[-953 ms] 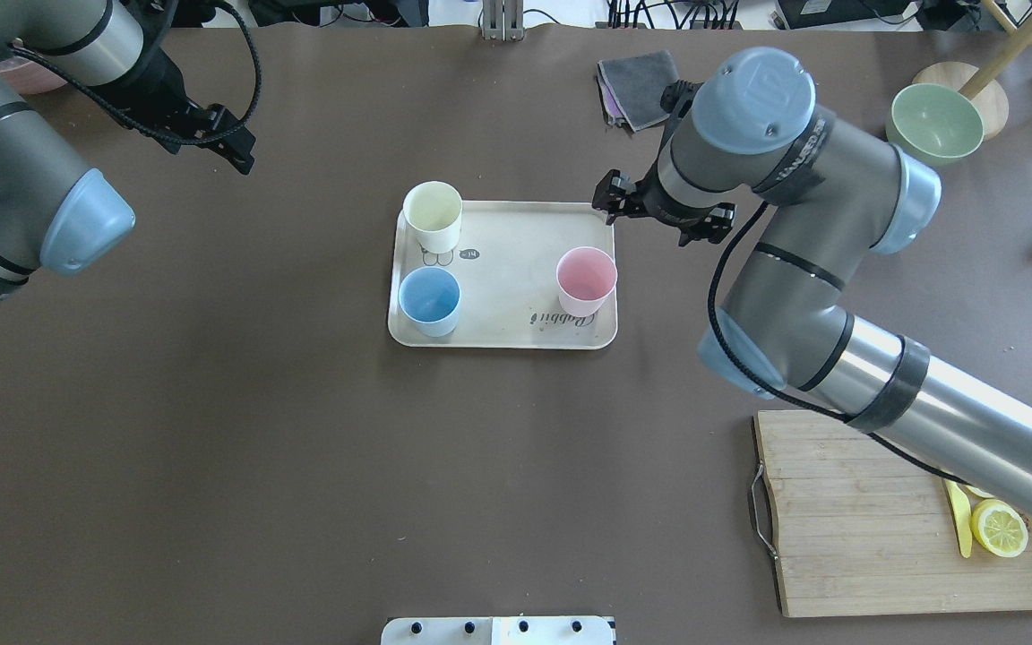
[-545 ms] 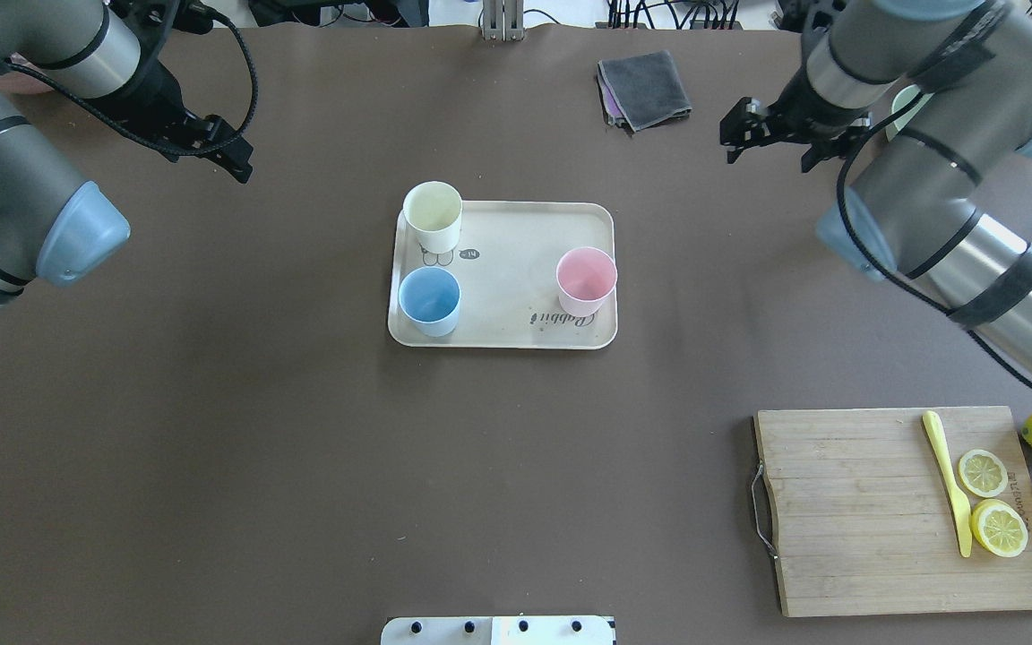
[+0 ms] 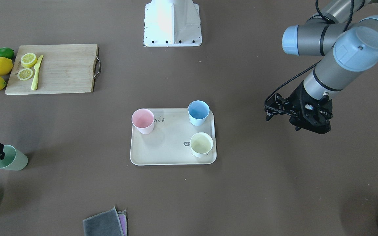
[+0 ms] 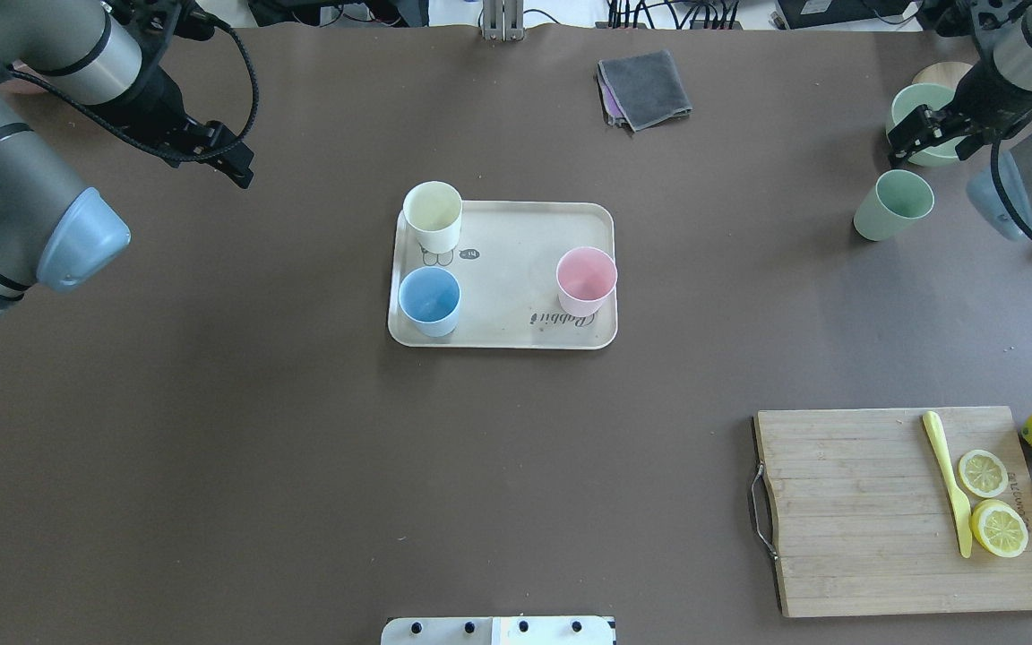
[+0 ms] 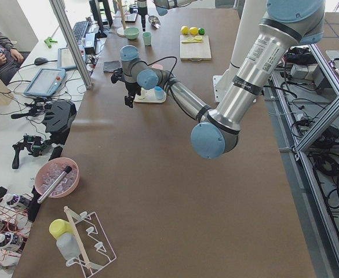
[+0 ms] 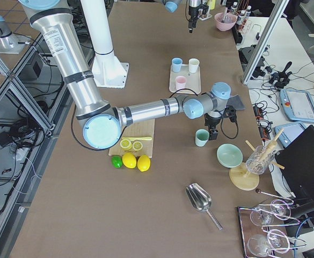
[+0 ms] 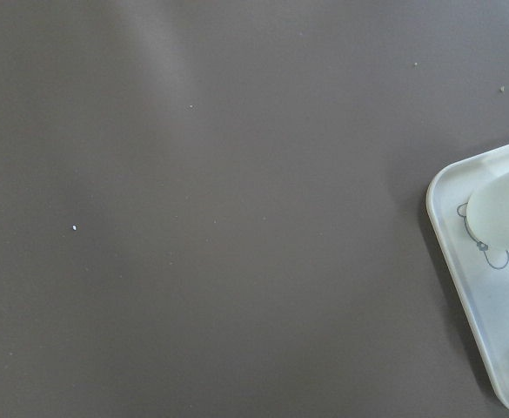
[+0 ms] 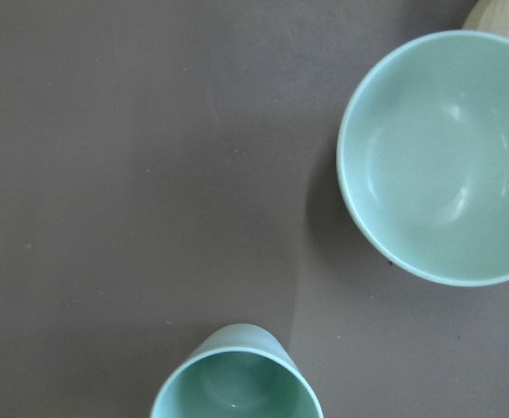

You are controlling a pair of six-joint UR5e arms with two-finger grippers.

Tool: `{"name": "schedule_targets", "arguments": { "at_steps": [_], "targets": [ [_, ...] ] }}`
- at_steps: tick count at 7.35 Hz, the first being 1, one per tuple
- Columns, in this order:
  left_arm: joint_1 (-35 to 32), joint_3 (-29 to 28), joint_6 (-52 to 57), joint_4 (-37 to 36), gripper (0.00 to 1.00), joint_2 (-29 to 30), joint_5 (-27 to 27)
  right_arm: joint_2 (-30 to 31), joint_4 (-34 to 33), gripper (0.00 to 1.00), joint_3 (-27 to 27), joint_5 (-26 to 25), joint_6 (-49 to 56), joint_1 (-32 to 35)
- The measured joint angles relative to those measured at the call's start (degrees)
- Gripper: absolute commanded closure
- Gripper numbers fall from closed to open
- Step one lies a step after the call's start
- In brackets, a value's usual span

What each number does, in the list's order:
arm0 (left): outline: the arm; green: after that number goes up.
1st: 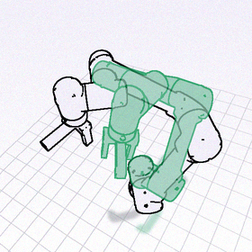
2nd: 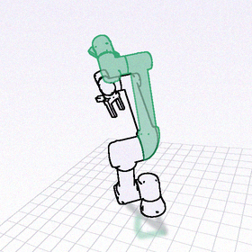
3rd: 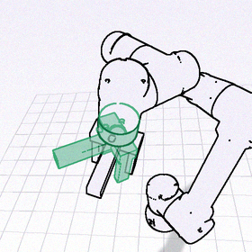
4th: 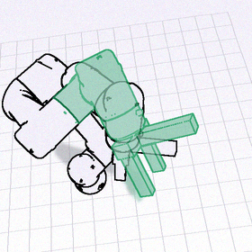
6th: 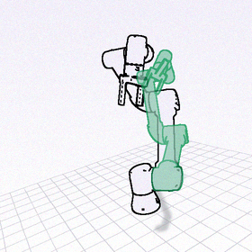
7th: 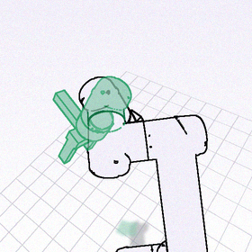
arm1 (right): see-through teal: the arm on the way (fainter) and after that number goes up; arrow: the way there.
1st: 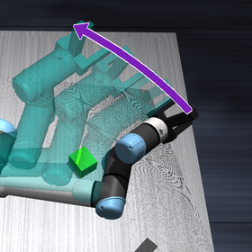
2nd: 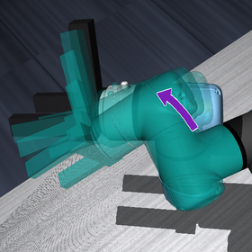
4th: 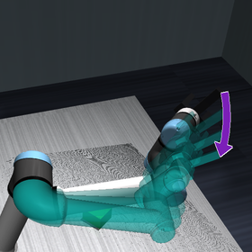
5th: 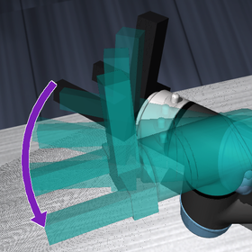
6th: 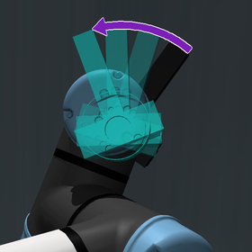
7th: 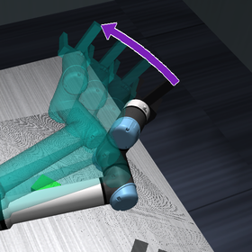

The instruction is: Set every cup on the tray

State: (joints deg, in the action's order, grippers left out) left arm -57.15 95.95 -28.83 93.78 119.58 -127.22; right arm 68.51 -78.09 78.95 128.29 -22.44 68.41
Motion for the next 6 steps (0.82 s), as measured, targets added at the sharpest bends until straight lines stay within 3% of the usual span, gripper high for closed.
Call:
{"name": "schedule_targets", "arguments": {
  "at_steps": [1,2,4,6],
  "targets": [
    [0.0,0.0,0.0,0.0,0.01,0.0,0.0,0.7,1.0,0.03,-0.7,-0.8,0.1,-0.5],
    [0.1,0.0,0.0,0.0,0.01,0.0,0.0,1.3,2.2,0.17,-1.4,-1.8,0.0,-1.2],
    [0.1,0.1,0.0,0.0,0.01,0.0,0.0,2.0,5.3,1.00,-2.9,-3.7,-3.2,-3.5],
    [0.2,0.1,0.0,0.0,0.01,0.0,-0.1,2.2,7.3,1.00,-3.1,-4.5,-6.0,-5.0]
  ]
}}
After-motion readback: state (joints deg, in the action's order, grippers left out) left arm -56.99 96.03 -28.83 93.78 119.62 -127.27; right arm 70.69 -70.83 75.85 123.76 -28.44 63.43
